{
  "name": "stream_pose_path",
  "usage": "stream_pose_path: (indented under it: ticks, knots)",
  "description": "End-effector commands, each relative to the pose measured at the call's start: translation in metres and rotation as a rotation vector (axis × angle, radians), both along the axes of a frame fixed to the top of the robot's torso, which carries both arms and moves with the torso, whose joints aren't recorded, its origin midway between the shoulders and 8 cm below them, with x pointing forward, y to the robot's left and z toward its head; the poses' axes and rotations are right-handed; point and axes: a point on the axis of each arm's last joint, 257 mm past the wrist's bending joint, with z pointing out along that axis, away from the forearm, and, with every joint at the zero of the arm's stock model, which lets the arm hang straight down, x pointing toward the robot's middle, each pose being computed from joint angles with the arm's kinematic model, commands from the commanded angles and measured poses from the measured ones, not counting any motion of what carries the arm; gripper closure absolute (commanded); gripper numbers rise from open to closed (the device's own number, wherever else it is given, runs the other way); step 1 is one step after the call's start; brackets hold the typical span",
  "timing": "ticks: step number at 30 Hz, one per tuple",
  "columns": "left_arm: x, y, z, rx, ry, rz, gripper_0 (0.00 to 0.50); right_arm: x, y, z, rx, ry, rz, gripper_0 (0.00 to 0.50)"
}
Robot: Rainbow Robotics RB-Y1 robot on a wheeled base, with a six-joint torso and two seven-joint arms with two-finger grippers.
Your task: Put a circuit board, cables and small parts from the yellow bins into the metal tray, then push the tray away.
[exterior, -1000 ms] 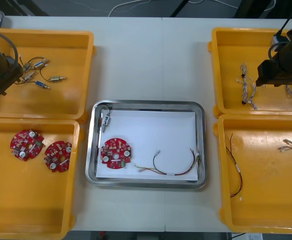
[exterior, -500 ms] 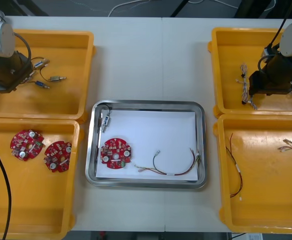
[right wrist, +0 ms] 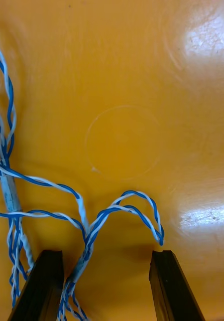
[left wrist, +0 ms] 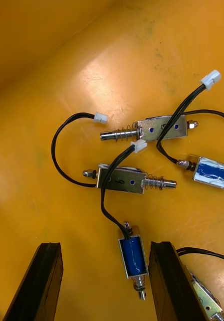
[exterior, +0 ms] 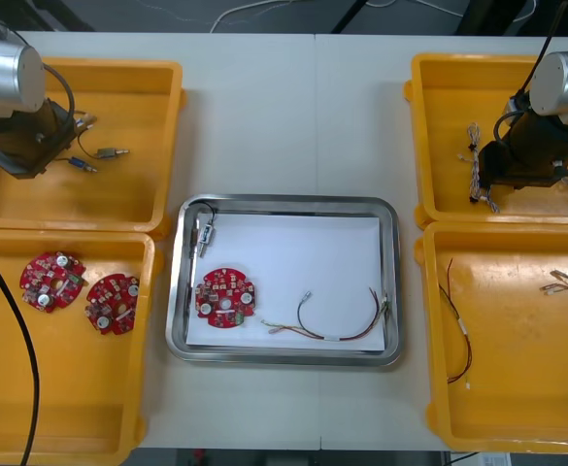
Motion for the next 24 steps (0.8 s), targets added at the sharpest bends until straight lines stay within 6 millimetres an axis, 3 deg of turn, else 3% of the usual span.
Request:
stream_pose_path:
  ticks: [1,10,13,24]
  knots:
    - [0.017,-0.015,0.016,-0.032,-0.055,0.023,0.0,0.007,0.019,0.015,0.05,-0.018,-0.023,0.0]
    - [0.018,-0.014,0.007,-0.029,-0.044,0.014,0.0,-0.001,0.022,0.013,0.09,0.013,-0.041,0.0]
    - [0.019,-0.014,0.007,-0.028,-0.046,0.014,0.0,0.001,0.022,0.013,0.088,0.005,-0.04,0.036]
    - [0.022,-0.015,0.01,-0.018,-0.034,0.023,0.0,0.011,0.01,0.008,0.071,-0.052,-0.043,0.038]
